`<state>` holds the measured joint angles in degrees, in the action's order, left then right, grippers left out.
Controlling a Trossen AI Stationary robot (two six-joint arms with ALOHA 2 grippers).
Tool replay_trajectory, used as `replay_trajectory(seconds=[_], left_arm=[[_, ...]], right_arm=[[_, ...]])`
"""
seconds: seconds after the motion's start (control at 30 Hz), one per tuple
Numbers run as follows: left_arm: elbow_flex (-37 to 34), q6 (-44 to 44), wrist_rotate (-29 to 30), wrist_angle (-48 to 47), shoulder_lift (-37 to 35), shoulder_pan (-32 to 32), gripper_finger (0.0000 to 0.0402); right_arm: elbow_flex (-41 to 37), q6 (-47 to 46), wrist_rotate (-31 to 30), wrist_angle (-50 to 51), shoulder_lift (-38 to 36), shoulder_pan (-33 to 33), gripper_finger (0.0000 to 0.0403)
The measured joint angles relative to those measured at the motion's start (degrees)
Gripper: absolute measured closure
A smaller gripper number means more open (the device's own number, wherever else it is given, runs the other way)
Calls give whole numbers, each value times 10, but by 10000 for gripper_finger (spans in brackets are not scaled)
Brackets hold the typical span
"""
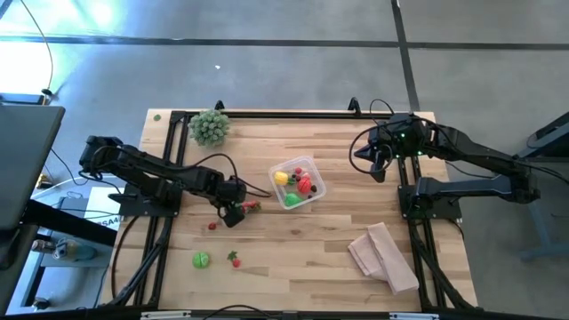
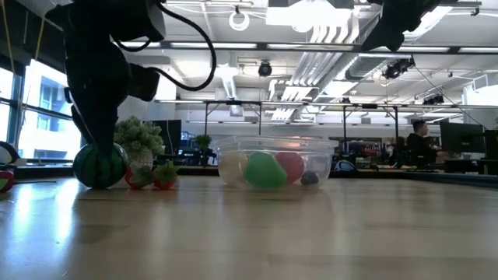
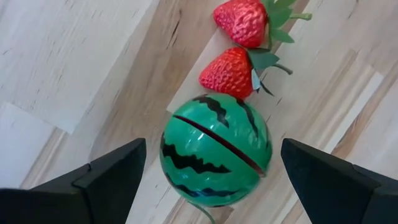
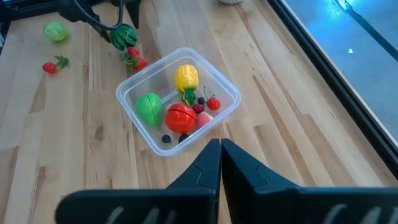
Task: Pick and placing Produce into tupperware
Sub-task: Put the green watermelon into the transparent bin
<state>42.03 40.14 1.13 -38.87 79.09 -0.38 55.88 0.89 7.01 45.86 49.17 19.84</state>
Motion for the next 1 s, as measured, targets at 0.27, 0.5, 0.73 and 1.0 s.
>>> replay_trajectory(seconds=[0.27, 0.5, 0.73, 1.0], left_arm=[[-24, 0, 0, 30, 0, 0, 39], [-34, -1, -4, 50, 0, 0, 39], [-34, -10, -4, 55, 0, 0, 39], [-34, -14, -7, 66, 23, 0, 39]], right_arm=[[0, 0, 0, 0, 0, 0, 399], [0, 0, 0, 0, 0, 0, 399], [0, 0, 0, 1, 0, 0, 399], [0, 0, 0, 1, 0, 0, 399]])
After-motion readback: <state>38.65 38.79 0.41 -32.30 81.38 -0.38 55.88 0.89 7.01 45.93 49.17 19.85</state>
